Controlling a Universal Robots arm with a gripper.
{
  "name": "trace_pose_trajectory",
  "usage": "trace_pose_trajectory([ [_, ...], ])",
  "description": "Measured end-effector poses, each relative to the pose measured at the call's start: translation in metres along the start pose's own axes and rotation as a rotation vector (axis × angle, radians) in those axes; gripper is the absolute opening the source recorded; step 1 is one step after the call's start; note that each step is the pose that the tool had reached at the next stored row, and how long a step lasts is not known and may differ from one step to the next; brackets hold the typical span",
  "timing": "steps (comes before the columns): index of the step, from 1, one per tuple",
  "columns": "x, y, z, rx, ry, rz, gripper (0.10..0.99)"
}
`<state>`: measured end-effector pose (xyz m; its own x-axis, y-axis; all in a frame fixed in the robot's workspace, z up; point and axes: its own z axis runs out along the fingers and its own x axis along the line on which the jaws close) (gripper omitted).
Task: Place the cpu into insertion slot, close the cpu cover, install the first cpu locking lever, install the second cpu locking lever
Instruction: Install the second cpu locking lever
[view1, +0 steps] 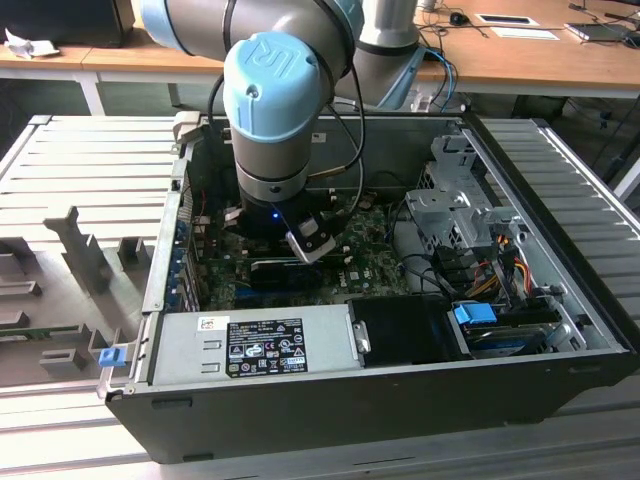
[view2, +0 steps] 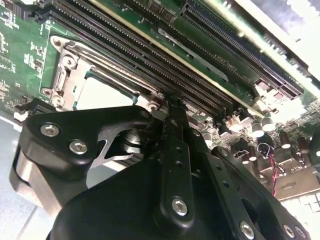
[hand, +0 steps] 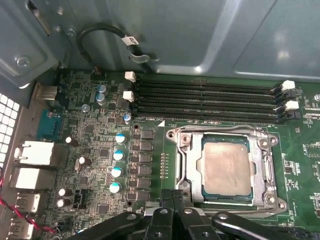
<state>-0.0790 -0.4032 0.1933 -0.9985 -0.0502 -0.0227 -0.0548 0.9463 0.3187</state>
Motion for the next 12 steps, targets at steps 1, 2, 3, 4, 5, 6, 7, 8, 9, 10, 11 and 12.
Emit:
trace_pose_trajectory([
  [1,-0.0001,0.0008,-0.0021,-0.001,-0.0002,0.000,0.106],
  [2,-0.0001,0.0014,-0.0038,-0.001,-0.0004,0.000,0.106],
  [3,-0.0001,0.0026,-0.0078,-0.001,0.0001,0.000,0.106],
  [4,-0.0002,0.0036,-0.0106,-0.001,0.0000,0.000,0.106],
  [5,-0.0003,0.0046,-0.0136,-0.001,0.0000,0.000,0.106],
  [6,-0.0004,0.0053,-0.0158,-0.001,0.0001,0.000,0.106],
  [7,-0.0005,0.0066,-0.0195,-0.001,0.0001,0.000,0.106],
  [8,-0.0005,0.0075,-0.0224,-0.001,0.0002,0.000,0.106],
  [9,-0.0006,0.0081,-0.0241,-0.001,0.0003,0.000,0.106],
  [10,-0.0007,0.0090,-0.0269,-0.001,0.0007,0.000,0.106],
  [11,-0.0007,0.0093,-0.0276,-0.001,0.0008,0.000,0.106],
  [12,-0.0007,0.0094,-0.0277,-0.001,0.0008,0.000,0.106],
])
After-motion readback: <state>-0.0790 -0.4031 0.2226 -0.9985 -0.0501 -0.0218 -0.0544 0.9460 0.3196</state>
